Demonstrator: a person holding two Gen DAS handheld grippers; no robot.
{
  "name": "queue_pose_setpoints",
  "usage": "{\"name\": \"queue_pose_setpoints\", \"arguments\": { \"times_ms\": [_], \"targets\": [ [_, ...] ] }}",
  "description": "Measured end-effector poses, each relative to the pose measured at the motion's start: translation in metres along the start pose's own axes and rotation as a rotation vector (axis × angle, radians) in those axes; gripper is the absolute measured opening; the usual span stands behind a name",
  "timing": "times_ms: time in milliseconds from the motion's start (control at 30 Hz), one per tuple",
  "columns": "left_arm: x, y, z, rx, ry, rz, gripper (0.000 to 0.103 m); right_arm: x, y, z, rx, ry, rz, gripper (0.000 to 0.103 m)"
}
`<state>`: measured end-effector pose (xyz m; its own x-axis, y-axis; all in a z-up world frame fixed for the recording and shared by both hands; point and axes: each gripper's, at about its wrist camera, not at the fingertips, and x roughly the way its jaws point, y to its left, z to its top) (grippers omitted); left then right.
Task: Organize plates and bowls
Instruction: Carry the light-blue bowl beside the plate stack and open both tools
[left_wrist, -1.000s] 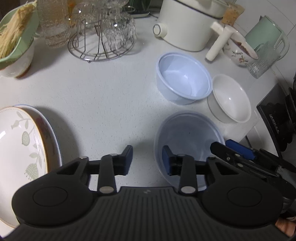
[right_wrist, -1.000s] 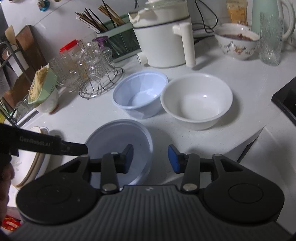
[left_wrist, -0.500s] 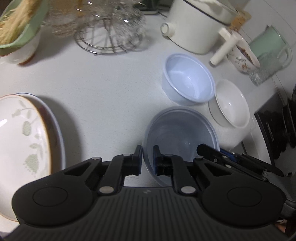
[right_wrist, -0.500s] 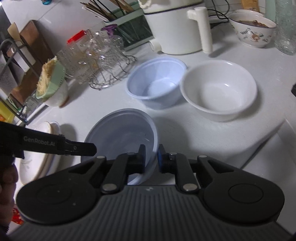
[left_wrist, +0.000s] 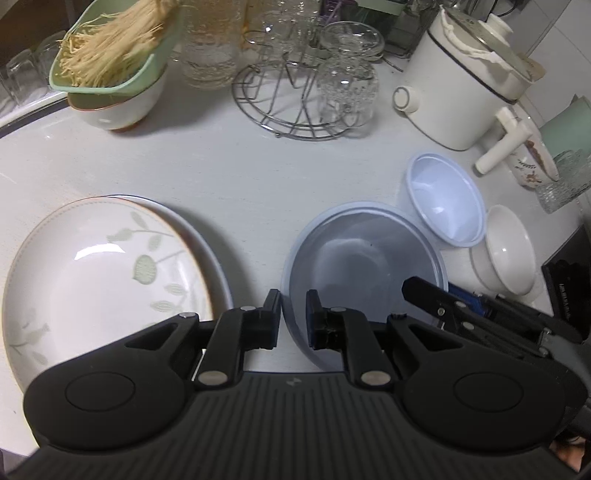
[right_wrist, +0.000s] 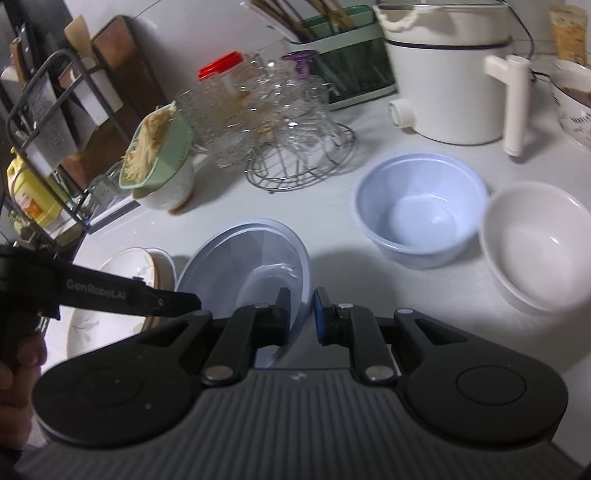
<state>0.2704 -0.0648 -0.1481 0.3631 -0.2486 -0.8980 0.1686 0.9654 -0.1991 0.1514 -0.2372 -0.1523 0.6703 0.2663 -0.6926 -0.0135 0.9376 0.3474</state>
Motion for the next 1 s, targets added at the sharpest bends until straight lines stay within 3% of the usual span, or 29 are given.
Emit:
{"name": "queue_pose_setpoints", "arguments": {
  "times_ms": [100, 367, 633, 733, 800, 900, 1000],
  "targets": [
    [0.003, 0.01, -0.001, -0.043, 0.011, -0.01, 0.015, 0.009, 0.005, 0.002, -0.004, 0.014, -0.003, 0.016],
    [0.014, 0.012, -0.005, -0.004, 0.041, 0.034, 0.015, 0.023, 0.011, -0.001, 0.009, 0.048, -0.025, 0.017],
    [0.014, 0.016, -0.001, -0.007, 0.013, 0.044, 0.015, 0.034, 0.009, 0.002, 0.046, 0.054, -0.002, 0.018],
    [0.011, 0.014, 0.002, 0.011, 0.006, 0.047, 0.024, 0.033, 0.007, 0.007, 0.068, 0.051, 0.006, 0.018],
    [0.007, 0.014, 0.004, 0.006, -0.004, 0.052, 0.033, 0.032, 0.009, 0.009, 0.065, 0.047, -0.006, 0.024],
    [0.0, 0.016, 0.008, 0.001, -0.019, 0.055, 0.038, 0.03, 0.01, 0.013, 0.074, 0.042, -0.008, 0.045],
    [-0.009, 0.017, 0.011, 0.0, -0.037, 0.058, 0.039, 0.026, 0.014, 0.017, 0.06, 0.031, -0.009, 0.045]
  ]
}}
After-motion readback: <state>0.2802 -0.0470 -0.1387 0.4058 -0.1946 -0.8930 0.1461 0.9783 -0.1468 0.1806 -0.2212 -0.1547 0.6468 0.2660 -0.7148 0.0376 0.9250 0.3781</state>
